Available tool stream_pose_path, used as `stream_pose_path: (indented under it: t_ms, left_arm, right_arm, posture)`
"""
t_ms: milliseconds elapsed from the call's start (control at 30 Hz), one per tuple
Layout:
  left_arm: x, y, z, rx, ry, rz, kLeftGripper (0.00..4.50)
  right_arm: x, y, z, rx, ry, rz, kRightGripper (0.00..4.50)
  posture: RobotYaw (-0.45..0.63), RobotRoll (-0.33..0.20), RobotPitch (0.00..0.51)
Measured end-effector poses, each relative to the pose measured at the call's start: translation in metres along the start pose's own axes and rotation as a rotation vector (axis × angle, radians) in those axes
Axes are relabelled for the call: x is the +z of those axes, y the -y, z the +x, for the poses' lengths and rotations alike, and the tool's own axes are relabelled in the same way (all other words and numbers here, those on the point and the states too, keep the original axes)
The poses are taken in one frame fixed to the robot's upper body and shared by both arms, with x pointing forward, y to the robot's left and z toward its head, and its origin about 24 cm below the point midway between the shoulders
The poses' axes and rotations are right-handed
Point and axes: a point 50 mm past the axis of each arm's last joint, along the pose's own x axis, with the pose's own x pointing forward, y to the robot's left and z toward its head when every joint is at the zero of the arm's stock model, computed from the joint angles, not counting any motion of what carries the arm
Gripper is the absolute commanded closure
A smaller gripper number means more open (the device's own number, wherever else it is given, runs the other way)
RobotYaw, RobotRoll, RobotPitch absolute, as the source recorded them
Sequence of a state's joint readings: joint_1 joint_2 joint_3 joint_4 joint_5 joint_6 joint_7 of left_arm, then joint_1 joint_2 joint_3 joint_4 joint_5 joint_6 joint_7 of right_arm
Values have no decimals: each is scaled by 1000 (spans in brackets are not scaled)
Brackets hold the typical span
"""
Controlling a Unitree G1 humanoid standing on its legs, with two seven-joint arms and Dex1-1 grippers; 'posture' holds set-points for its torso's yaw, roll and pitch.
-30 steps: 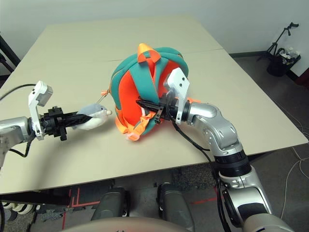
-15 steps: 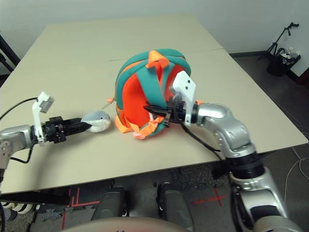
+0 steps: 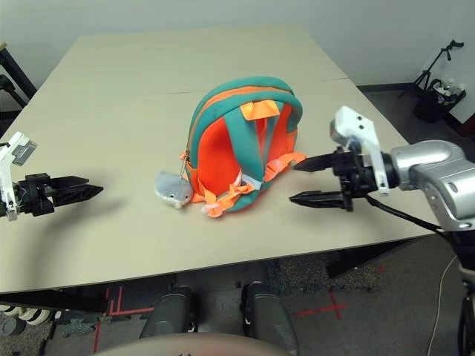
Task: Put the pencil case into the backpack and zip it.
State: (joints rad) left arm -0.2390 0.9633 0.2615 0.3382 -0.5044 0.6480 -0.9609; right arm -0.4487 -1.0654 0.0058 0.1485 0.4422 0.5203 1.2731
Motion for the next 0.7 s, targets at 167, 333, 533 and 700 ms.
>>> stream_pose_path:
  t_ms: [167,333,533,700]
  left_arm:
    - [-12,-5,18,169,173,-45,0]
    - [-28,-2,33,343,320,-82,0]
    - [-41,3,46,520,405,-120,0]
    - [-36,-9,29,673,505,-105,0]
  right_arm:
    - [-22,34,9,-311,104,6,53]
    - [-49,47,33,-554,219,106,53]
    - [-61,54,61,-873,378,213,53]
    - [-63,60,56,-1114,468,260,53]
  posture:
    - [275,0,68]
    - [281,0,66]
    - [278,0,64]
    - [281,0,69]
